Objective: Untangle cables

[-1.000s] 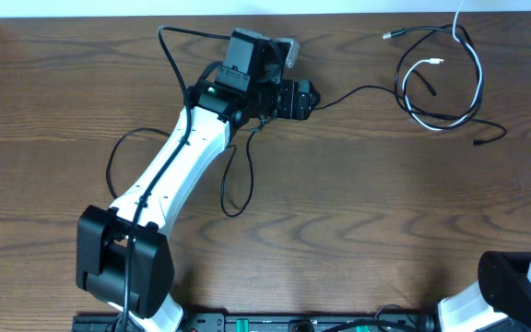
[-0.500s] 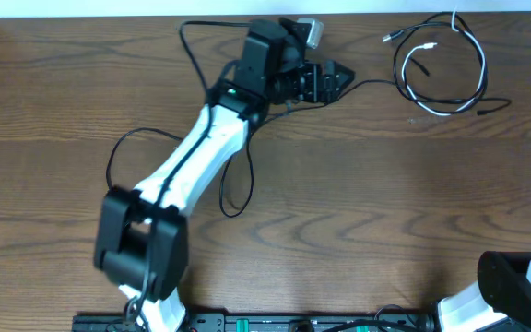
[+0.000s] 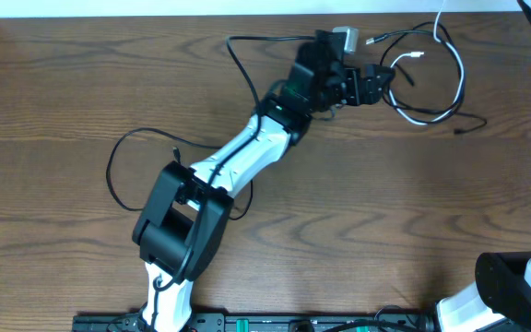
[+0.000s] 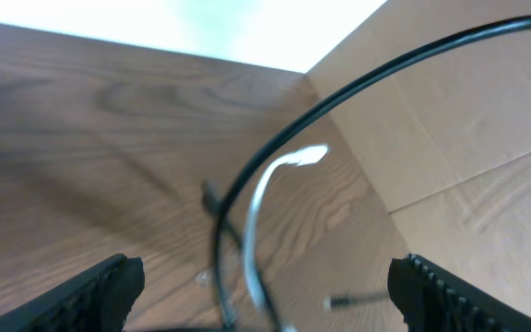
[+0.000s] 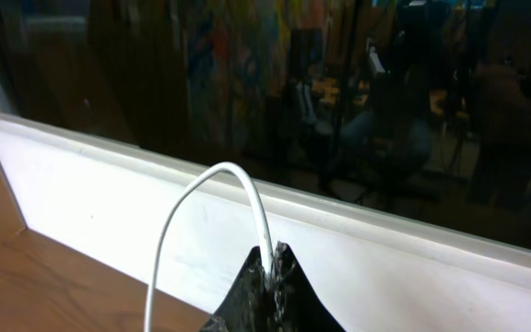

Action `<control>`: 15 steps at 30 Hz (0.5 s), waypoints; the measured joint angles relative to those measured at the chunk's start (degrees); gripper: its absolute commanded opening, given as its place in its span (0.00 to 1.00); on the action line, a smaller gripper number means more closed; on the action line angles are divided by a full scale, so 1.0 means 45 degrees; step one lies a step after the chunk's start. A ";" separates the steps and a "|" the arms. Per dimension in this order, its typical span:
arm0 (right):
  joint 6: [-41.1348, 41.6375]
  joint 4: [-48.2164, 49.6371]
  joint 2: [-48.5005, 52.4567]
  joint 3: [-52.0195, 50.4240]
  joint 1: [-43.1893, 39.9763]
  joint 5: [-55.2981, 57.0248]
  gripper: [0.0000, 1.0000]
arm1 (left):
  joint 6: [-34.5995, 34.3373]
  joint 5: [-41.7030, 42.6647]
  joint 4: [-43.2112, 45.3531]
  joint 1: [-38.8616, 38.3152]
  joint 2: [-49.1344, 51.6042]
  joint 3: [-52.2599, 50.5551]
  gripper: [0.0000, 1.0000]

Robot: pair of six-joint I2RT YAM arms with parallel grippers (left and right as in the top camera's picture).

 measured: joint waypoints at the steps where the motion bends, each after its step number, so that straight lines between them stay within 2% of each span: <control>1: 0.0000 -0.0005 0.0000 0.0000 0.0000 -0.0034 0.01 | -0.0019 -0.0155 0.0219 -0.0107 0.0029 0.0000 0.90; 10: 0.0257 -0.0024 0.0000 0.0000 0.0005 -0.0593 0.01 | -0.0053 -0.0855 0.0971 -0.0350 0.0855 0.0029 0.91; 15: 0.0461 -0.0024 0.0005 0.0000 0.0112 -0.0811 0.01 | -0.0053 -0.1889 0.1059 -0.0529 0.1467 0.0044 0.89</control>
